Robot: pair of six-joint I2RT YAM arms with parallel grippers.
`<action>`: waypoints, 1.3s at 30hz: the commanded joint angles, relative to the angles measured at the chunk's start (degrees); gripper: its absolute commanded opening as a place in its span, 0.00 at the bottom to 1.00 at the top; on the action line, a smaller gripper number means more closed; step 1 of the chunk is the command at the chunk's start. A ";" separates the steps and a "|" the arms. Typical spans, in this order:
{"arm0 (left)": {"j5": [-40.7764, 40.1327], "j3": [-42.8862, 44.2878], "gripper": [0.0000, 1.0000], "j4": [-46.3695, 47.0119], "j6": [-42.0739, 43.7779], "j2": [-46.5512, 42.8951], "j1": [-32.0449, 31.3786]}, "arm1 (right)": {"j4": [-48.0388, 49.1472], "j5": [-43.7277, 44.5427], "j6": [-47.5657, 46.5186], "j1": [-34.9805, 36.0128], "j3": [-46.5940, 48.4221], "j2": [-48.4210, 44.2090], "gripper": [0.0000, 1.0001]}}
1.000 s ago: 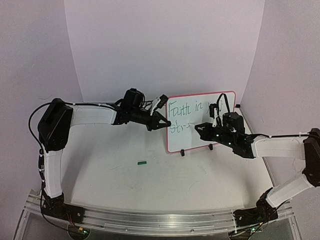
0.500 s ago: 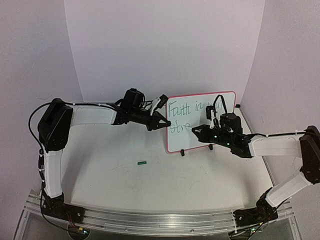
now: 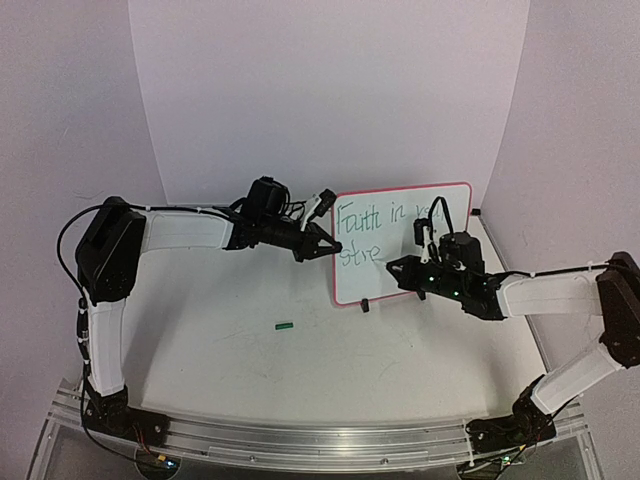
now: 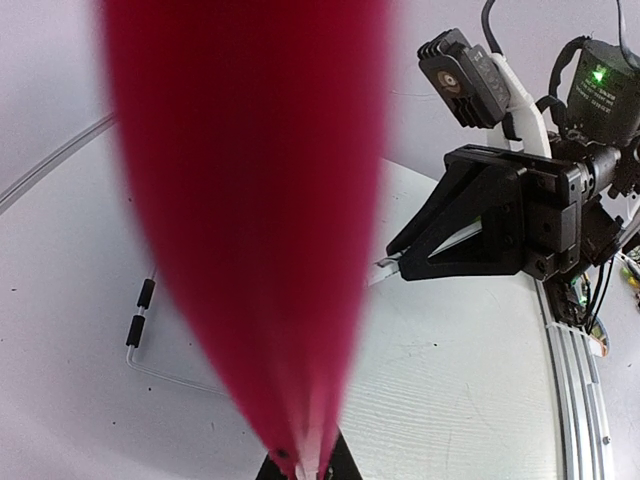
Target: Write a sentence on the whiteboard
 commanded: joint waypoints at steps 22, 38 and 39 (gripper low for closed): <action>0.73 -1.40 0.00 -14.76 1.74 1.30 -2.70 | -0.26 4.34 -2.04 -0.66 2.52 -3.55 0.00; 0.69 -1.40 0.00 -14.85 1.75 1.37 -2.71 | -0.53 6.04 -0.76 -1.27 0.02 -4.17 0.00; 0.69 -1.40 0.00 -14.85 1.76 1.38 -2.69 | -0.53 6.02 -0.66 -1.27 -0.26 -3.98 0.00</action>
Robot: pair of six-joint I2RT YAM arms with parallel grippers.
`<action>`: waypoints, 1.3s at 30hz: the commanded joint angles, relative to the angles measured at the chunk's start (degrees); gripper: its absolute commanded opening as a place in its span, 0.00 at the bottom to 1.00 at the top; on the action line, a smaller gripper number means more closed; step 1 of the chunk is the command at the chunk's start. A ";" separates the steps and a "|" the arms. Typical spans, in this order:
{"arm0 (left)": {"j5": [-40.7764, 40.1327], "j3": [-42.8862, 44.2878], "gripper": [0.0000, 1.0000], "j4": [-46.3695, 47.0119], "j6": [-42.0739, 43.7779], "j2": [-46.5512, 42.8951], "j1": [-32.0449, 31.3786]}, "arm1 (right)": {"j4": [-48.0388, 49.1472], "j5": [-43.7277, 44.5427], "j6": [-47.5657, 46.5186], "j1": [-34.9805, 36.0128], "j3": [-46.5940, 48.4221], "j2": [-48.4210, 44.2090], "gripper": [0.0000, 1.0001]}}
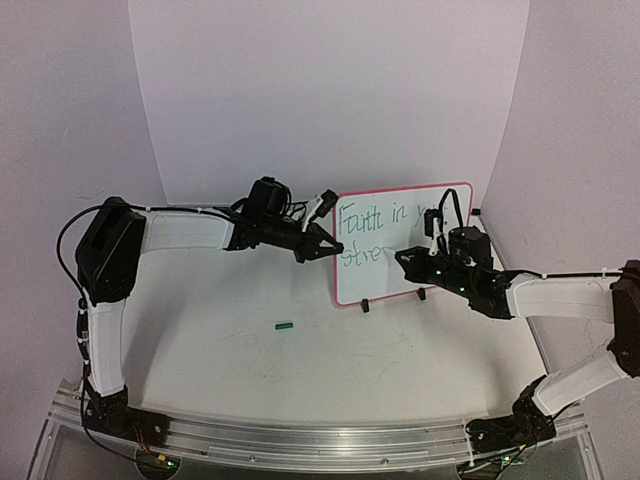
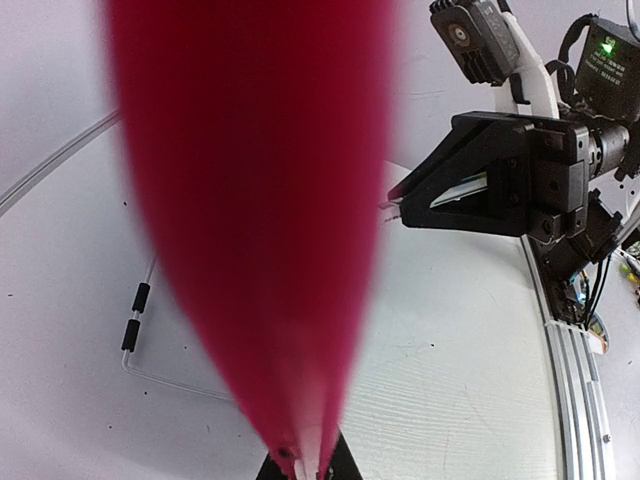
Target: Write a sentence on the whiteboard
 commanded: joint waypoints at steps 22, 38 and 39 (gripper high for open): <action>0.76 -1.40 0.00 -14.86 1.30 1.67 -2.25 | 1.27 0.78 1.15 -0.71 0.38 0.08 0.00; 0.85 -1.41 0.00 -14.86 1.28 1.54 -2.25 | 1.13 3.56 0.81 -0.76 0.82 -1.48 0.00; 0.85 -1.40 0.00 -14.85 1.29 1.57 -2.25 | 1.17 4.01 0.99 -0.76 0.60 -1.77 0.00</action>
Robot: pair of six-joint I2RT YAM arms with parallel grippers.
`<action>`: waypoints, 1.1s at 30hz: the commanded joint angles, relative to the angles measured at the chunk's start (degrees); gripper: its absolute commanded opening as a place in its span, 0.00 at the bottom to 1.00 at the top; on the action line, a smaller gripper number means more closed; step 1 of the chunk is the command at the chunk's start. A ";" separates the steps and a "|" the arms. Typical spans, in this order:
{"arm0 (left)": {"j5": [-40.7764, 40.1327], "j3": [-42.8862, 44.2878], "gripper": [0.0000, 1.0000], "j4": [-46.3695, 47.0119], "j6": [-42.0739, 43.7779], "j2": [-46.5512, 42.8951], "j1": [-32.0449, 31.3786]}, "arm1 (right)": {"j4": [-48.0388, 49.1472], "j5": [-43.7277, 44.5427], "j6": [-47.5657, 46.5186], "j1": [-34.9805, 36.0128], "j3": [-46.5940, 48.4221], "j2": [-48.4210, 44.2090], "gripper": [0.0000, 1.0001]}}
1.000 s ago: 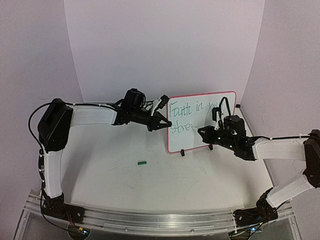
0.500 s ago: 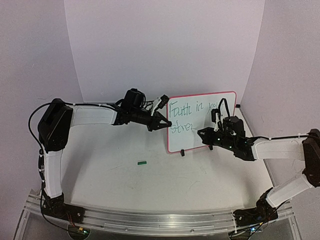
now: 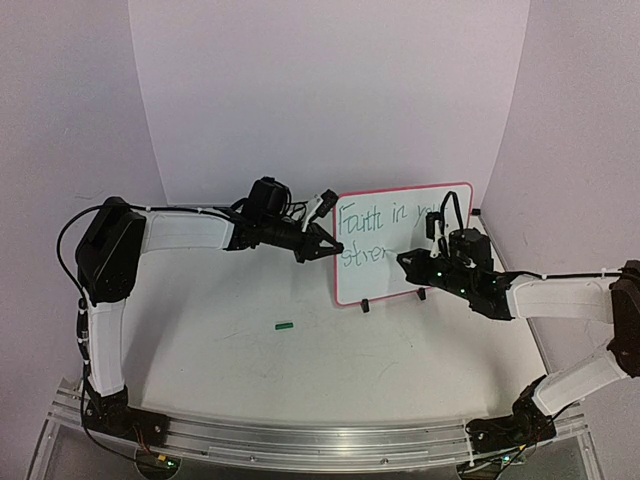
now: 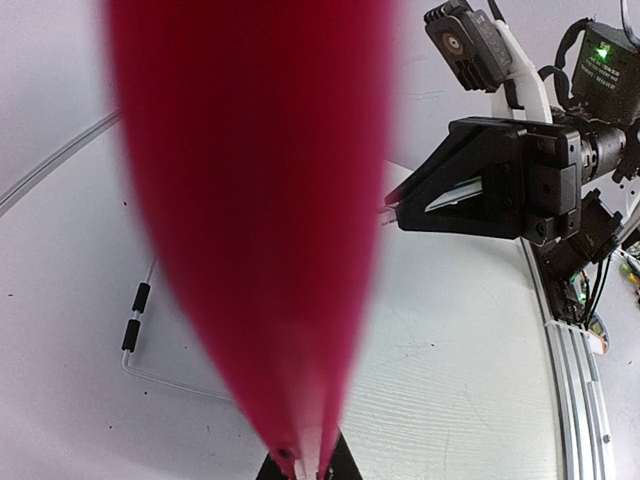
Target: Write a sentence on the whiteboard
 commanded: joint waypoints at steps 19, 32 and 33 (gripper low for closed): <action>0.91 -1.40 0.00 -14.83 1.29 1.54 -2.24 | 1.18 3.71 1.58 -0.68 -1.28 0.31 0.00; 1.05 -1.40 0.00 -14.72 1.22 1.70 -2.25 | 1.69 3.78 2.24 -0.71 -2.64 0.56 0.00; 1.08 -1.40 0.00 -14.72 1.26 1.65 -2.25 | 1.69 3.69 2.16 -0.71 -2.55 0.46 0.00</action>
